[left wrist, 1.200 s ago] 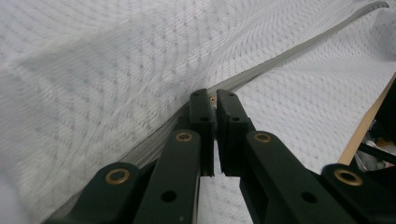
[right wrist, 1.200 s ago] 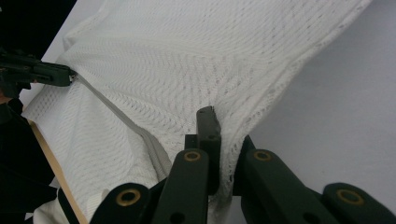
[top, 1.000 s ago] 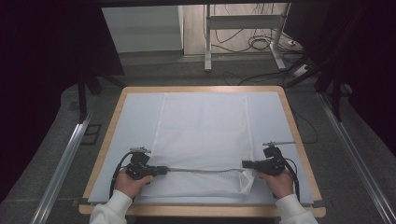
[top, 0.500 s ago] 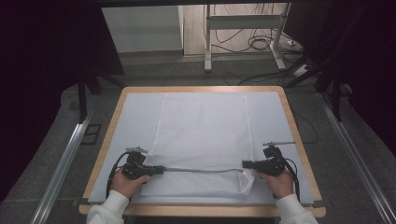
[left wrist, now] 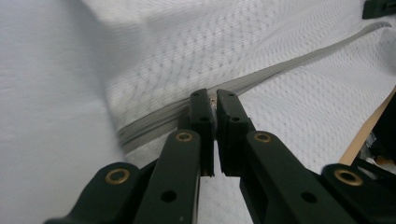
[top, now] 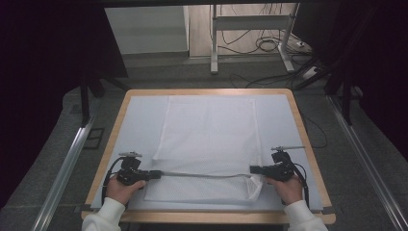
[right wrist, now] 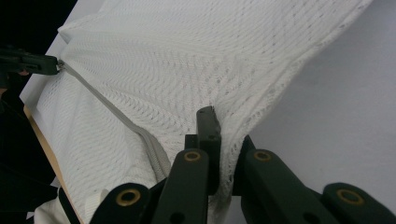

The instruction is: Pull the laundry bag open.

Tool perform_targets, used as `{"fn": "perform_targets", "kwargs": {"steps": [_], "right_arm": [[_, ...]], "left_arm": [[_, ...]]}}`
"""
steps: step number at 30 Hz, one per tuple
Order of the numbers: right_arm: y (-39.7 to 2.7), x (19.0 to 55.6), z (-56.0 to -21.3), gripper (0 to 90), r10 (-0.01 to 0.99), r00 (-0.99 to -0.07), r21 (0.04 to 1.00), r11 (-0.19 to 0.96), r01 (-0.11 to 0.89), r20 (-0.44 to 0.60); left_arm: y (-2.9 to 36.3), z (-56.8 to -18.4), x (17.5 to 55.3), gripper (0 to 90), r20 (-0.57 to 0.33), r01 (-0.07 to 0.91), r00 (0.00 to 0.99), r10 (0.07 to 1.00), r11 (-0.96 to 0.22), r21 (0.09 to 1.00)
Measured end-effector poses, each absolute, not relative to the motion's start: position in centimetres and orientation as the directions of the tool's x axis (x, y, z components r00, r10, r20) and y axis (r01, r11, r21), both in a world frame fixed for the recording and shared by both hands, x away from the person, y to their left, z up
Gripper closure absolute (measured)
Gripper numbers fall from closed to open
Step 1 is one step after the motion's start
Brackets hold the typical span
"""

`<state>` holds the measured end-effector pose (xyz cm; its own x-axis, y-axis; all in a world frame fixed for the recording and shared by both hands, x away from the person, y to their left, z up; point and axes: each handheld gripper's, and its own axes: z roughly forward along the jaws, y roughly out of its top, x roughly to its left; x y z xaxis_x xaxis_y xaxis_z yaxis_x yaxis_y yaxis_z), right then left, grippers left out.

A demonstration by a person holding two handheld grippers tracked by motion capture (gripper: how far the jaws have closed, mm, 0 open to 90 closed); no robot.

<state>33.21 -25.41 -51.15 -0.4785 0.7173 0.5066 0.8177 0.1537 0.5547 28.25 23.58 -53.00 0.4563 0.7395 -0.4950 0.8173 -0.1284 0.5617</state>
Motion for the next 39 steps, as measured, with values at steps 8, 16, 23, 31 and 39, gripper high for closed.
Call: {"fn": "perform_targets", "kwargs": {"steps": [8, 16, 23, 31, 39], "right_arm": [[-25.5, 33.2, -51.2, 88.4, 0.72, -0.478, 0.555, 0.155, 0.818, 0.503], [-25.4, 33.2, -51.3, 88.4, 0.718, -0.484, 0.554, 0.164, 0.816, 0.5], [-25.5, 33.3, -51.5, 88.4, 0.711, -0.488, 0.553, 0.166, 0.817, 0.507], [-25.7, 33.2, -51.5, 88.3, 0.718, -0.49, 0.557, 0.171, 0.813, 0.494], [-25.9, 32.9, -51.4, 85.9, 0.729, -0.497, 0.575, 0.174, 0.799, 0.47]], "left_arm": [[24.9, -52.9, 27.9, 86.9, -0.481, 0.813, 0.446, 0.755, -0.117, 0.571], [26.0, -52.9, 27.8, 86.9, -0.468, 0.813, 0.432, 0.771, -0.108, 0.572], [27.1, -53.6, 28.3, 86.9, -0.46, 0.828, 0.398, 0.794, -0.095, 0.552], [26.7, -53.3, 28.1, 86.9, -0.44, 0.811, 0.428, 0.789, -0.121, 0.572], [26.0, -53.2, 27.8, 86.6, -0.411, 0.793, 0.449, 0.793, -0.142, 0.592]]}}
